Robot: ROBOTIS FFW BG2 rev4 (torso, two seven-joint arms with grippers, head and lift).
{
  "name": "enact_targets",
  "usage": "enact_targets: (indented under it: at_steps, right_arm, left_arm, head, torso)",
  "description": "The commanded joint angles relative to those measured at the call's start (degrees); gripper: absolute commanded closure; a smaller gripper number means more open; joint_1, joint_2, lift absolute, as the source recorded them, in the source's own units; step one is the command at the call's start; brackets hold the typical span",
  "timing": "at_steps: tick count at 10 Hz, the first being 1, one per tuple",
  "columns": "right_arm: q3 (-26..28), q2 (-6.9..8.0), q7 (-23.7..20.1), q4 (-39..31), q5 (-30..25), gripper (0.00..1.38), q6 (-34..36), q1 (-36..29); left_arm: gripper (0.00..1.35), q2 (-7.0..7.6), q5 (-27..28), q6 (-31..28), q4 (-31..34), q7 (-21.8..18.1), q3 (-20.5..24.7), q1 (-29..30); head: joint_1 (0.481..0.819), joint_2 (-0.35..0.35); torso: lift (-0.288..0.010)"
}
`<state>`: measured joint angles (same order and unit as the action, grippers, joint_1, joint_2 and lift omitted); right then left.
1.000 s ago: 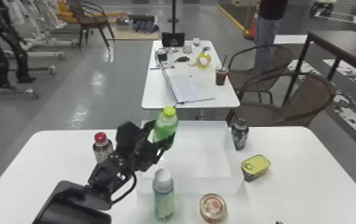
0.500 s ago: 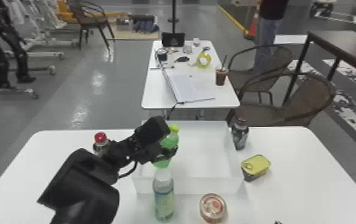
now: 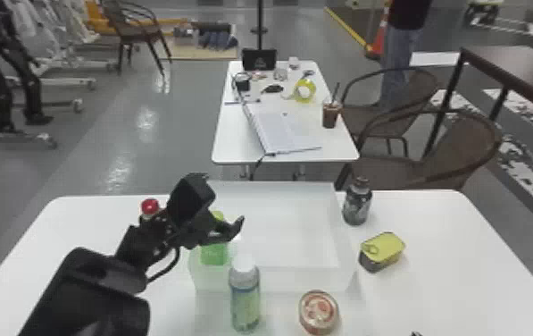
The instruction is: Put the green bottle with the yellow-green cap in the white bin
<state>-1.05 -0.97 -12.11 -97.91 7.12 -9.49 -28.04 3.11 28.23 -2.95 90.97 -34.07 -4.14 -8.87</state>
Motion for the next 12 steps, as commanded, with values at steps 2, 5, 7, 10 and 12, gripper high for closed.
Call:
enact_targets:
  at_steps: [2,5,7,10,12]
  right_arm:
    - [0.0,0.00,0.0,0.1,0.0,0.34,0.0,0.1]
    - [-0.1,-0.09,-0.3,0.1,-0.1,0.34,0.0,0.2]
    - [0.0,-0.26,-0.3,-0.1,-0.1,0.34,0.0,0.1]
    - [0.0,-0.35,-0.3,-0.3,-0.3,0.34,0.0,0.0]
    - [0.0,-0.44,-0.3,-0.4,-0.3,0.34,0.0,-0.3]
  left_arm:
    - [0.15,-3.26,-9.6,9.8,2.7,5.0,11.8,8.3]
    - [0.15,-3.26,-21.1,19.1,3.5,12.8,17.1,17.1]
    - [0.15,-3.26,-29.5,26.1,3.6,19.7,16.1,24.3]
    - [0.15,-3.26,-34.5,29.6,3.5,23.3,15.9,32.1]
    - [0.15,-3.26,-35.4,29.7,3.4,23.5,16.4,35.2]
  head:
    - [0.549,0.000]
    - [0.549,0.000]
    - [0.549,0.000]
    - [0.549,0.000]
    - [0.549,0.000]
  torso:
    - [-0.100]
    - [-0.100]
    - [-0.100]
    - [-0.100]
    - [-0.100]
